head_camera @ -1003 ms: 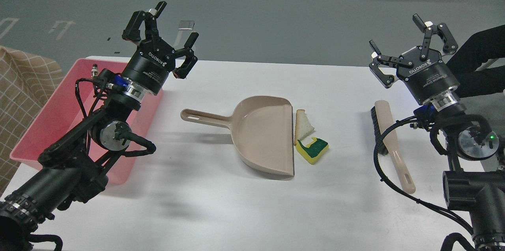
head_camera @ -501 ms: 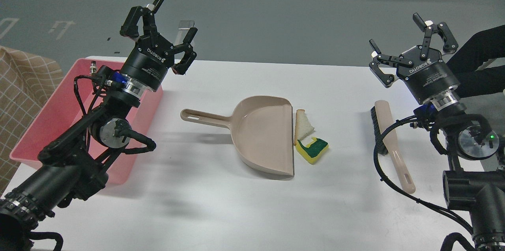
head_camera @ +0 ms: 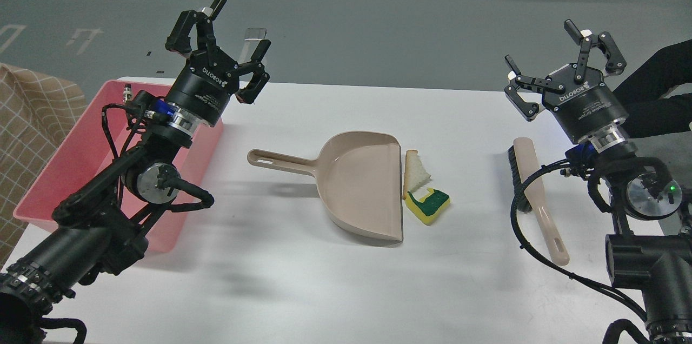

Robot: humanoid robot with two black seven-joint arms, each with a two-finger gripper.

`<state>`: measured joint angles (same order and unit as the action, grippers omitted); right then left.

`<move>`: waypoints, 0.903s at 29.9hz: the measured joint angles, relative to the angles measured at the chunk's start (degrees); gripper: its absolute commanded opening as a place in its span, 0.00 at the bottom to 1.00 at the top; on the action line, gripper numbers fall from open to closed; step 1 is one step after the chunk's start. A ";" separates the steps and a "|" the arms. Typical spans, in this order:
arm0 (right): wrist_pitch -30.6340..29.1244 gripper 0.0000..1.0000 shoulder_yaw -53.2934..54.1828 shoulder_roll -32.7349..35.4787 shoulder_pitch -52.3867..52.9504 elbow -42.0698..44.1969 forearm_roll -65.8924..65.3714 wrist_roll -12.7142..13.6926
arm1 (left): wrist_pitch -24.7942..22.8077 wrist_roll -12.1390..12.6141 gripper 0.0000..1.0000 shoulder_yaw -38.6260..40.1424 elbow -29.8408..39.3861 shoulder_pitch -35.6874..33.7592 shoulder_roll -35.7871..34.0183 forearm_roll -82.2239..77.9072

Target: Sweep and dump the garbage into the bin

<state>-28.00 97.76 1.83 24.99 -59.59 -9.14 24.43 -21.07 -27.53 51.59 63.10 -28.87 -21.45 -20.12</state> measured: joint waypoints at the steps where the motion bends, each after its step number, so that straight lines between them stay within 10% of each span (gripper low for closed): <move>1: 0.00 1.00 -0.01 -0.04 -0.01 0.00 0.00 0.00 | 0.00 0.00 0.98 0.00 0.00 -0.03 0.00 -0.05; 27: 0.00 1.00 -0.12 -0.08 0.08 -0.11 0.00 0.00 | -0.11 -0.15 0.98 -0.12 0.00 -0.13 0.00 -1.06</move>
<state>-28.00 97.64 1.76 25.08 -59.70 -9.14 24.43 -21.18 -27.68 51.47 63.10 -29.01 -21.44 -21.18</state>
